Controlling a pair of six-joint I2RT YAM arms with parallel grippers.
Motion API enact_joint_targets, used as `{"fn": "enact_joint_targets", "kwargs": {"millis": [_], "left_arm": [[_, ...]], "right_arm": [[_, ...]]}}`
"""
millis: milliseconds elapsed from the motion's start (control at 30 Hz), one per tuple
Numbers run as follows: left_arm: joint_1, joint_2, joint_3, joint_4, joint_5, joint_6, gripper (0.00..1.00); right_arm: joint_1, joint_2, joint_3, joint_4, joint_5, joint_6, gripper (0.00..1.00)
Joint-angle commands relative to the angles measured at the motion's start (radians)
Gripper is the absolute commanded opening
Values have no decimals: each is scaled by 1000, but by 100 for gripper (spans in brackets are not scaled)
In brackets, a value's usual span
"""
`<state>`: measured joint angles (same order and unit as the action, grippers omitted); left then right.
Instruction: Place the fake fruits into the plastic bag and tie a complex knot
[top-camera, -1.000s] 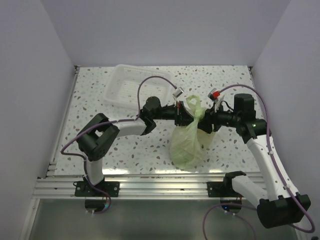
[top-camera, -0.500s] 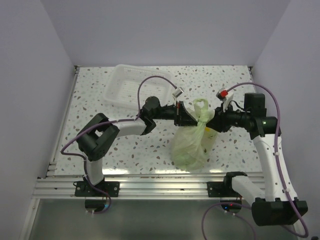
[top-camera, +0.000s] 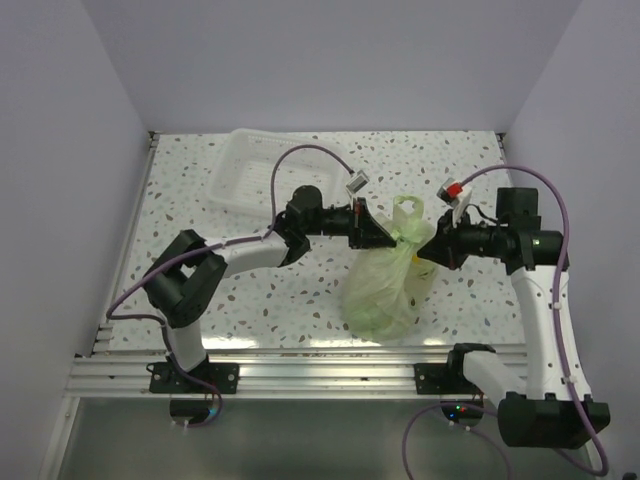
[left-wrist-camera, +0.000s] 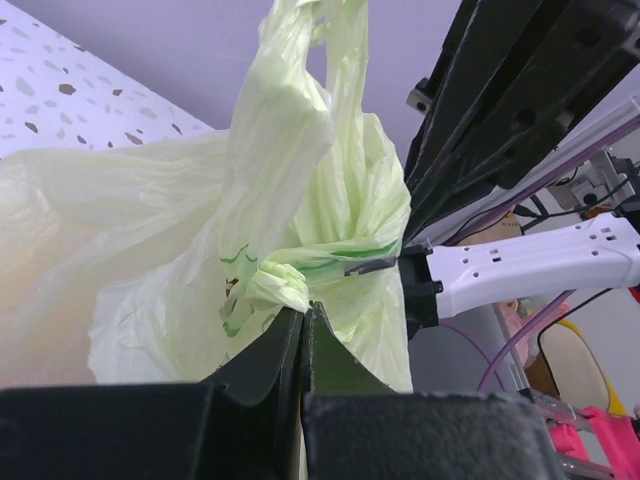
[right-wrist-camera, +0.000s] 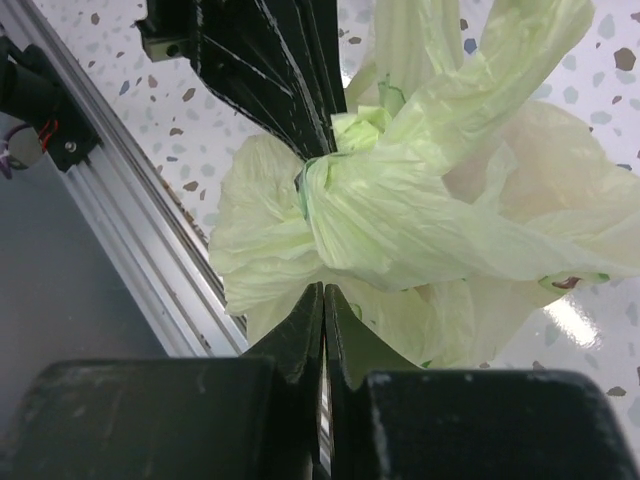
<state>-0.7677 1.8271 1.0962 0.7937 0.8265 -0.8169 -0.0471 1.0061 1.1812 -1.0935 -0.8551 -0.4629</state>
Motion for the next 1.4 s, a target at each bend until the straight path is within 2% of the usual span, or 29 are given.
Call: {"fn": "enact_joint_targets", "kwargs": {"millis": [0,133,167,300,467,600,767,967,1067,1167,1233,1367], "left_arm": [[5,-78,45,-63,-35,110,0],[5,-103,54,-120,-49,180,0],[2,-107,56,-140,-55,194,0],[2,-126,67,-188,-72,252,0],[2,-135,79,-255,-116,291,0],[2,-150,87,-306,-161,344,0],[-1,-147,106,-392,-196,378,0],[-5,-143,110,-415,-207,378,0],[-7,-146,105,-403,-199,378,0],[-10,-147,102,-389,-182,375,0],[-13,-147,105,-395,-176,377,0],[-19,-149,106,-412,-193,389,0]], "right_arm": [[-4,-64,-69,91,17,91,0],[-4,-222,-270,402,73,312,0],[-4,-245,-306,538,91,357,0],[-4,-299,-455,754,180,524,0],[-4,-310,-558,1034,147,676,0],[-2,-258,-603,1089,119,724,0],[9,-233,-646,1245,76,805,0],[102,-176,-629,1183,114,747,0],[131,-190,-646,1190,177,739,0],[153,-189,-650,1173,307,730,0],[159,-192,-667,1182,364,728,3],[178,-143,-680,1247,328,765,7]]}}
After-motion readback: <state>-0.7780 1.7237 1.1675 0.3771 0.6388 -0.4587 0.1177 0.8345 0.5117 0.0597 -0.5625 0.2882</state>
